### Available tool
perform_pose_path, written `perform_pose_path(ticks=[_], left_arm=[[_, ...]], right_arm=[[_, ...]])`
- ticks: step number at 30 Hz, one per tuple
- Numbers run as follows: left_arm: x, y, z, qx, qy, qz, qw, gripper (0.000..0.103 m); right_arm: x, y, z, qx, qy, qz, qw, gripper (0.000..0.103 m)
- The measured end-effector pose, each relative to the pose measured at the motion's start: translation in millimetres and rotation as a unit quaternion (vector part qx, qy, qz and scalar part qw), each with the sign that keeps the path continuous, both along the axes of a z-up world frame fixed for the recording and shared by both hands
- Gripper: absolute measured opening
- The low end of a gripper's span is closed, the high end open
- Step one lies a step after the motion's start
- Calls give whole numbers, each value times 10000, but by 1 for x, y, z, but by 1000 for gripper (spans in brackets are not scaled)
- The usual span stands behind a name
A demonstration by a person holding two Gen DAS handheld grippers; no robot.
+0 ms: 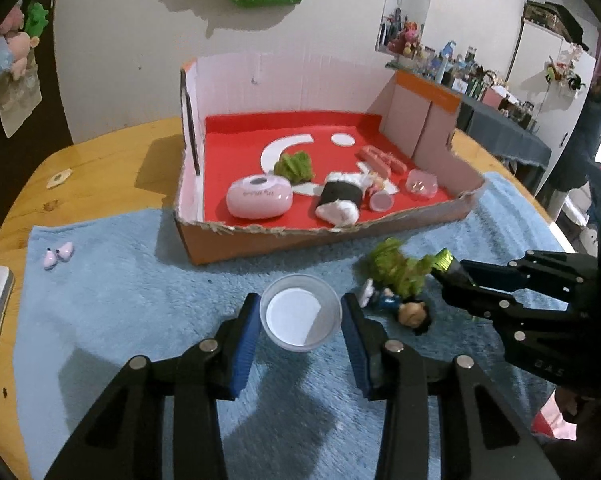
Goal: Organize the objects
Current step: 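Grasp the white round dish with the left tool while the right tool grasps the green foil package, then carry the white dish and green foil package into the red-lined box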
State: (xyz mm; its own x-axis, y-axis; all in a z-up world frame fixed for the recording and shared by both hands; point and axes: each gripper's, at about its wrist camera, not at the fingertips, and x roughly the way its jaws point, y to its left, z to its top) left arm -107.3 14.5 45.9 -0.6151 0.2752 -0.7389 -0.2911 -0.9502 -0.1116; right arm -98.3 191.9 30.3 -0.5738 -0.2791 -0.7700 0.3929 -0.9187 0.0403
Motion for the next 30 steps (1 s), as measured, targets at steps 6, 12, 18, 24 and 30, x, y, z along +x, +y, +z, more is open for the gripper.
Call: perform_pose_path(ticks=[6,12,18,24,30], left_arm=[[19,0,25,78,393,16,9992,42],[28,2,38,126,585,34,9982,42],[29,3,39,129,590,64,9982,42],[25,3,46,191,656,40,9977,42],[-6,11,61,335,607,-70,9976,42]], right_arm=[[12,-1,25,-143,267,53,9995,22],[18,-2,44,-225,490,77,9985,22],[17,-3,42,-262,406,77,9988,22],[10,0,47,-383,409,75,9984,22],[-24,-2,64,-229,506,60,9984,22]])
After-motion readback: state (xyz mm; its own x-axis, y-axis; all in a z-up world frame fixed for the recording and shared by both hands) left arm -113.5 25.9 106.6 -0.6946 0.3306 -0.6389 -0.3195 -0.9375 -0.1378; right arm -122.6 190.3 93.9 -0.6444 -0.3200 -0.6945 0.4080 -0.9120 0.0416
